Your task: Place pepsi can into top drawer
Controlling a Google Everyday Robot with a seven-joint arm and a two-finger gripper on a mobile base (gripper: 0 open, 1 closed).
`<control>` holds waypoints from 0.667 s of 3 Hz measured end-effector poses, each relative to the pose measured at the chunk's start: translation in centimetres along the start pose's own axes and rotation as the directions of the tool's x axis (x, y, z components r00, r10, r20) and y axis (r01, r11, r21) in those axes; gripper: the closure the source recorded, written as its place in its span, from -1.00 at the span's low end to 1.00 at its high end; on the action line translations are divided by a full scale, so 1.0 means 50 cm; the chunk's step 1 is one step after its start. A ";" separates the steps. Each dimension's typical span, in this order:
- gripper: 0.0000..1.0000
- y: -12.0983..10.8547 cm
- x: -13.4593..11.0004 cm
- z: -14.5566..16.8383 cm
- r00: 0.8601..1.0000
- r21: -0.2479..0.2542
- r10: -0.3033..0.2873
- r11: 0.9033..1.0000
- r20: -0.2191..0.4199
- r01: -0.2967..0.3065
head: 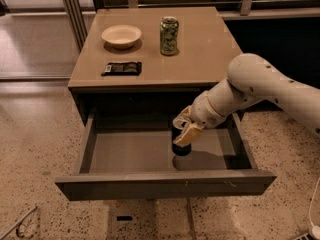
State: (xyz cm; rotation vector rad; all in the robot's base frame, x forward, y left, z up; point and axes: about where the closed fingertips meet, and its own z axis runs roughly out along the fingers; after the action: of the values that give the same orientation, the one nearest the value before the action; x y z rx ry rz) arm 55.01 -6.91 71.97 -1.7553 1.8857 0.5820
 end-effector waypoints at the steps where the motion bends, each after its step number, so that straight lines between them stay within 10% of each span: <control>1: 1.00 0.002 0.010 0.004 1.000 0.006 -0.010 1.000 -0.007 0.010; 2: 1.00 0.000 0.049 0.026 1.000 0.022 -0.028 0.999 -0.012 0.028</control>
Offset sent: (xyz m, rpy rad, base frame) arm 0.0027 -0.0253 -0.0478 -0.0240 -0.0735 0.0055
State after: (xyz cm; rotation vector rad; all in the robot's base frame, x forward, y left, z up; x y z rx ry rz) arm 54.97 -8.03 69.47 -1.7716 1.8657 0.5388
